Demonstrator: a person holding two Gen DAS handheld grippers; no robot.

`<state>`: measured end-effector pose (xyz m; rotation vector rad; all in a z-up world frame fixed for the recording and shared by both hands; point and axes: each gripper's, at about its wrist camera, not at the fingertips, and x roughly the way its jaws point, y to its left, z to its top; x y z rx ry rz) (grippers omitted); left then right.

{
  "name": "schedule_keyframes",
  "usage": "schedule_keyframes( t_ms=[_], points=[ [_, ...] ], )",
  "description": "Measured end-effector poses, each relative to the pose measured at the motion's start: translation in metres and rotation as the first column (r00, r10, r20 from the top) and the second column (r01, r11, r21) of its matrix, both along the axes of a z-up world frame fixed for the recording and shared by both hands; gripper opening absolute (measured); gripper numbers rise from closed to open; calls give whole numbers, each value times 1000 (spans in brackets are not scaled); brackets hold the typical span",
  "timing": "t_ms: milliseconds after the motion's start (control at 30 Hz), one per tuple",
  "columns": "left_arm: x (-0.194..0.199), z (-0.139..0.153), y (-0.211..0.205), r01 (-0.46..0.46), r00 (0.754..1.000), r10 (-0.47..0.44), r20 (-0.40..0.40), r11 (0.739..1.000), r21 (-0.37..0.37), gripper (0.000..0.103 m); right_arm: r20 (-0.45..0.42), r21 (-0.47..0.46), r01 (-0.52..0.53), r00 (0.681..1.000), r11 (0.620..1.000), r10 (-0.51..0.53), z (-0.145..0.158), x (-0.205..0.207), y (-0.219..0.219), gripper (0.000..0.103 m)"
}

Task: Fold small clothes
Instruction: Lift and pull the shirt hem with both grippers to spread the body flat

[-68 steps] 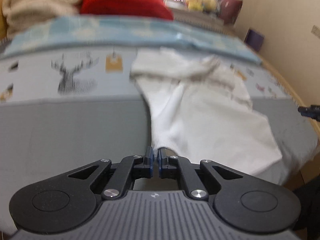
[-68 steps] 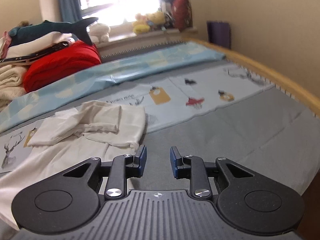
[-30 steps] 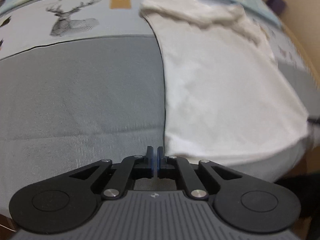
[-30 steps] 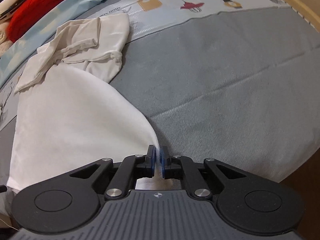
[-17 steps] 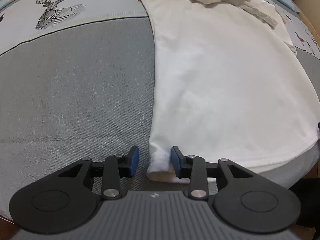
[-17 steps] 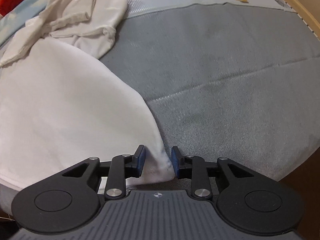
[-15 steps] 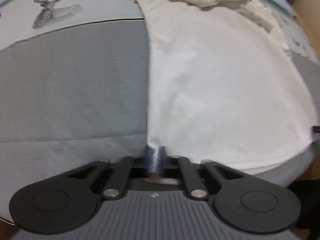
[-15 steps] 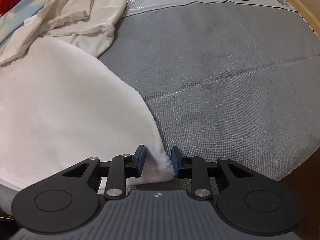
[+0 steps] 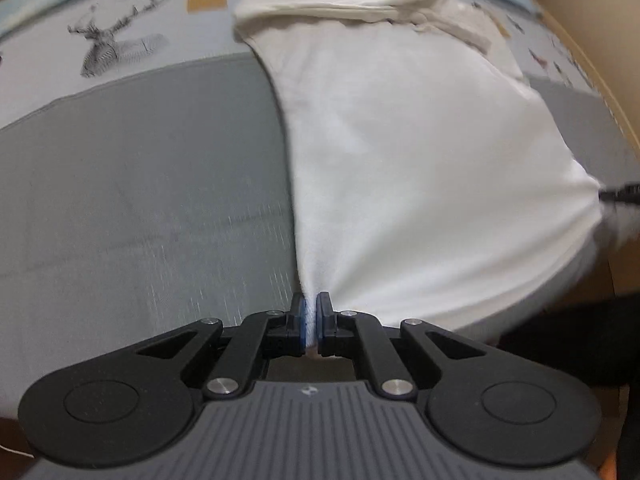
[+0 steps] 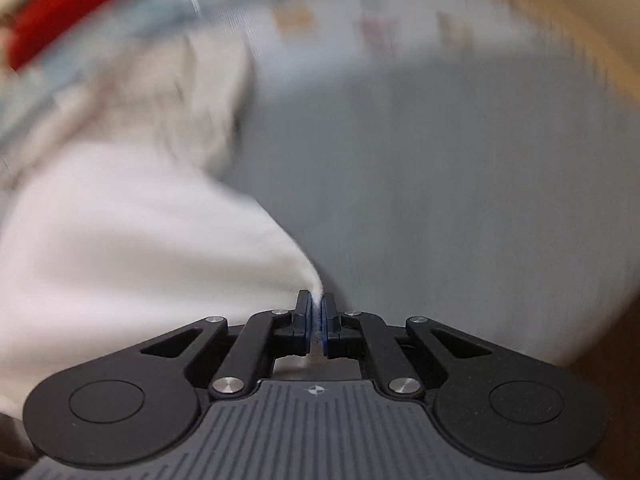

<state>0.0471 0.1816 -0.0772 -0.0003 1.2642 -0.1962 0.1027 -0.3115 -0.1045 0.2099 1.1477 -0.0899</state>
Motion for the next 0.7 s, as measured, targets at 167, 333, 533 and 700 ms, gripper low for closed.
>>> schedule_keyframes(
  t_ms=[167,333,533,700],
  points=[
    [0,7,-3,20,1000,-20,1,998,67,5,19,-41,-143,989,989,144,11,-11,19,4],
    [5,6,-12,19,999,-17,-32,998,67,8,-93,-26,-188,978,982,184,4,-6,17,4],
    [2,21,-23,93,994,-90,60,994,-64,16,1,-86,-210,978,974,211,17,-8,22,5],
    [7,-6,-32,99,994,-95,-57,992,74,27,58,-59,-188,980,980,192,21,-4,23,7]
  ],
)
